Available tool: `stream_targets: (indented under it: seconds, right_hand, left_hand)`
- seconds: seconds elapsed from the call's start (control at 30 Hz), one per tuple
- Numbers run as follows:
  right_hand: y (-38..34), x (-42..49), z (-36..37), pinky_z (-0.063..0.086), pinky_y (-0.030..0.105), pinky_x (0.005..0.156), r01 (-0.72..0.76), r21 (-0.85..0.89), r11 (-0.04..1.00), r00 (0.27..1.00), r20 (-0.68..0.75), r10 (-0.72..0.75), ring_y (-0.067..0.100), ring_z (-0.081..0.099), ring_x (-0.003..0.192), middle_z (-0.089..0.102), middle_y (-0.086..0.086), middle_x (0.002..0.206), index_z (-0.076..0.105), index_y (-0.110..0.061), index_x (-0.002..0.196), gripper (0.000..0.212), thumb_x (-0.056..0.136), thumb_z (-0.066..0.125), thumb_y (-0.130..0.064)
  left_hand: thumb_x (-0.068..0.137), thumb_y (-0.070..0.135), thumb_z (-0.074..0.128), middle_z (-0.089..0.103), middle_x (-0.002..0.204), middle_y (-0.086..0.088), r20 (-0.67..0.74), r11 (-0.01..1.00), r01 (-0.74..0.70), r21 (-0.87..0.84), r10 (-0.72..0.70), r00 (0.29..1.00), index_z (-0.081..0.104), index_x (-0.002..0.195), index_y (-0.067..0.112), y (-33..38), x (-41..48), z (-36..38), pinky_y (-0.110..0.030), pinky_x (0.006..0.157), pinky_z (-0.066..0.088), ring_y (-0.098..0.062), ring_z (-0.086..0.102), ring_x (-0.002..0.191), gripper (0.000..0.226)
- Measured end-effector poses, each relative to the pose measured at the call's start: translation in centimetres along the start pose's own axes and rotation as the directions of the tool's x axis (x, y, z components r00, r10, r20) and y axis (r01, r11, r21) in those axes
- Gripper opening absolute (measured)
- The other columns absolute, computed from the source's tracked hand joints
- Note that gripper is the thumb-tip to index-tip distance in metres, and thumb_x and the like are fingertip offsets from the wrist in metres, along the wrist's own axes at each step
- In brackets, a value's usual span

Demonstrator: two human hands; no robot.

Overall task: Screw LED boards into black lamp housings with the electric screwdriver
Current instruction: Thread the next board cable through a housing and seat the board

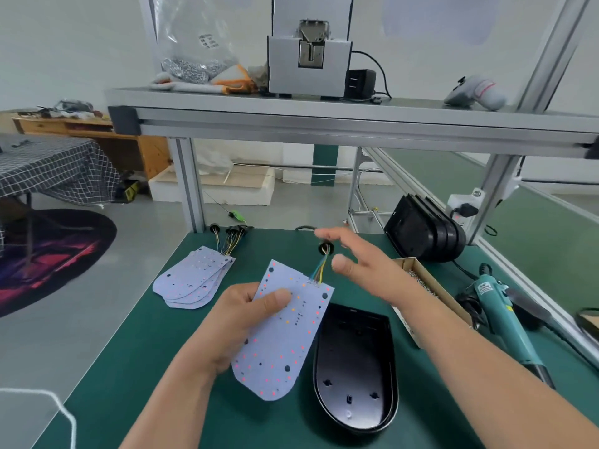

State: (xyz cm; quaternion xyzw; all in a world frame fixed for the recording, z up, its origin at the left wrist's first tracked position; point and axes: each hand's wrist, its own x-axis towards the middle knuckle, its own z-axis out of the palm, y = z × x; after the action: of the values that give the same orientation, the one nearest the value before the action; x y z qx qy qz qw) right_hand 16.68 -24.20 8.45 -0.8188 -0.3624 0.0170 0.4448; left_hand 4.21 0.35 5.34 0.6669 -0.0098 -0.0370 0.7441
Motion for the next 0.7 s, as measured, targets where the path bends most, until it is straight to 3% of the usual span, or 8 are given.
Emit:
stream_targets:
  seconds: [0.07, 0.13, 0.23, 0.37, 0.47, 0.53, 0.6, 0.7]
  right_hand:
    - [0.4, 0.6, -0.5, 0.040, 0.027, 0.115, -0.030, -0.021, 0.999, 0.998, 0.057, 0.031, 0.006, 0.053, 0.136, 0.061, -0.013, 0.140, 0.058, -0.029, 0.138, 0.074, 0.085, 0.062, -0.080]
    - [1.3, 0.9, -0.5, 0.037, 0.022, 0.109, -0.031, -0.152, 0.988, 0.995, 0.087, 0.044, -0.004, 0.051, 0.128, 0.060, -0.020, 0.129, 0.062, -0.034, 0.129, 0.043, 0.092, 0.076, -0.050]
    - [2.8, 0.7, -0.1, 0.041, 0.028, 0.106, -0.007, -0.315, 0.949, 0.997, 0.067, 0.029, 0.003, 0.055, 0.118, 0.063, -0.018, 0.119, 0.066, -0.028, 0.122, 0.022, 0.101, 0.071, -0.024]
    - [3.3, -0.6, 0.6, 0.050, 0.038, 0.094, -0.071, -0.322, 0.944, 0.997, 0.017, 0.081, 0.009, 0.061, 0.101, 0.066, -0.012, 0.105, 0.065, -0.027, 0.116, 0.013, 0.107, 0.060, -0.020]
    - [2.4, -1.7, 1.7, 0.050, 0.038, 0.095, 0.031, -0.335, 0.942, 0.999, 0.038, -0.020, 0.016, 0.063, 0.103, 0.067, -0.004, 0.108, 0.069, -0.019, 0.127, 0.022, 0.109, 0.057, -0.018]
    - [1.2, -2.2, 2.7, 0.050, 0.037, 0.093, 0.108, -0.364, 0.925, 0.992, 0.093, -0.080, 0.019, 0.063, 0.103, 0.066, -0.001, 0.106, 0.068, -0.020, 0.131, 0.026, 0.109, 0.054, -0.019]
    - [0.1, -2.6, 3.9, 0.049, 0.040, 0.083, 0.175, -0.405, 0.897, 0.983, 0.117, -0.139, 0.019, 0.058, 0.091, 0.059, -0.002, 0.096, 0.069, -0.019, 0.120, 0.025, 0.105, 0.050, -0.020]
    - [-1.0, -3.1, 4.9, 0.043, 0.042, 0.067, 0.169, -0.384, 0.908, 0.984, 0.009, -0.180, 0.020, 0.047, 0.074, 0.048, -0.005, 0.083, 0.059, -0.013, 0.093, 0.013, 0.093, 0.046, -0.013]
  left_hand:
    - [0.067, 0.050, 0.094, 0.076, 0.082, -0.015, -0.012, 0.990, -0.002, -0.142, 0.000, 1.000, 0.080, 0.087, 0.008, 0.0, 0.0, 0.0, -0.031, 0.057, 0.057, -0.027, 0.072, 0.063, 0.049]
    - [0.059, 0.053, 0.098, 0.073, 0.073, -0.009, -0.069, 0.958, -0.021, -0.286, 0.001, 0.998, 0.080, 0.082, 0.013, 0.0, 0.2, -0.2, -0.029, 0.054, 0.055, -0.023, 0.069, 0.057, 0.050]
    - [0.071, 0.052, 0.090, 0.075, 0.080, 0.004, -0.195, 0.881, -0.059, -0.470, -0.038, 0.980, 0.084, 0.089, 0.024, -0.3, 0.7, -0.8, -0.028, 0.055, 0.057, -0.015, 0.073, 0.065, 0.034]
    - [0.082, 0.051, 0.082, 0.078, 0.087, 0.012, -0.274, 0.801, -0.062, -0.595, -0.130, 0.953, 0.085, 0.089, 0.029, -0.9, 1.4, -0.5, -0.026, 0.060, 0.060, -0.011, 0.077, 0.075, 0.023]
    - [0.085, 0.051, 0.075, 0.081, 0.094, 0.005, -0.224, 0.775, -0.021, -0.631, -0.155, 0.962, 0.087, 0.092, 0.027, -1.3, 1.8, 0.8, -0.029, 0.063, 0.062, -0.015, 0.080, 0.081, 0.028]
    - [0.090, 0.049, 0.071, 0.081, 0.109, -0.003, -0.167, 0.772, 0.017, -0.635, -0.159, 0.973, 0.086, 0.103, 0.024, -1.7, 2.0, 1.6, -0.038, 0.071, 0.064, -0.023, 0.080, 0.093, 0.032]
    - [0.094, 0.046, 0.068, 0.076, 0.127, -0.012, -0.108, 0.780, 0.045, -0.624, -0.143, 0.984, 0.083, 0.114, 0.018, -2.1, 2.1, 2.0, -0.048, 0.079, 0.064, -0.032, 0.076, 0.112, 0.037]
    - [0.097, 0.044, 0.067, 0.071, 0.137, -0.016, -0.051, 0.809, 0.109, -0.578, -0.169, 0.984, 0.075, 0.129, 0.014, -2.3, 2.0, 2.4, -0.050, 0.091, 0.062, -0.035, 0.071, 0.123, 0.045]
